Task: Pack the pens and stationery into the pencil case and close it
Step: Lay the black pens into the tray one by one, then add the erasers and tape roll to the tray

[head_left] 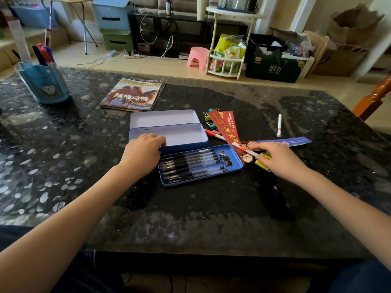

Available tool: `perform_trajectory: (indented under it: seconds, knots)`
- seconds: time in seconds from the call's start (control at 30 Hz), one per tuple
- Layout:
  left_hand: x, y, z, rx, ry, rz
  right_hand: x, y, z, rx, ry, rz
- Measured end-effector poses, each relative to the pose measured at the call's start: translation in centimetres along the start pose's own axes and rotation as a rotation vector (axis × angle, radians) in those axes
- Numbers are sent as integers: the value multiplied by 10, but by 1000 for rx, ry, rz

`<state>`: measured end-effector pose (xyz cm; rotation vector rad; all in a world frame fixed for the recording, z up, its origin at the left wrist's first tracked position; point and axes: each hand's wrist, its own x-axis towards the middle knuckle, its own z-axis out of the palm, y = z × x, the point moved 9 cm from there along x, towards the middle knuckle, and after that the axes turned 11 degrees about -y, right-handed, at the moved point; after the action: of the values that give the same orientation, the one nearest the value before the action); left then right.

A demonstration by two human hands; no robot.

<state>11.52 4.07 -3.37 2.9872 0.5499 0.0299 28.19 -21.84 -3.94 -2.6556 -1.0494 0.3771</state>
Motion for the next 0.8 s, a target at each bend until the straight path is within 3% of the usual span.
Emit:
perform_trajectory:
  seconds: [0.27,0.37,0.6,0.8]
  knots:
    - [9,-1,4,77,-62,-2,5,23,3,-261,-172,178]
    - [11,-3,4,98,-98,-13,2,24,-4,-258,-108,189]
    - [14,-1,1,113,-167,-34,-7,-3,7,-236,-65,3]
    - [1,3,-3,160,-202,-48,1,5,-1,-189,-60,73]
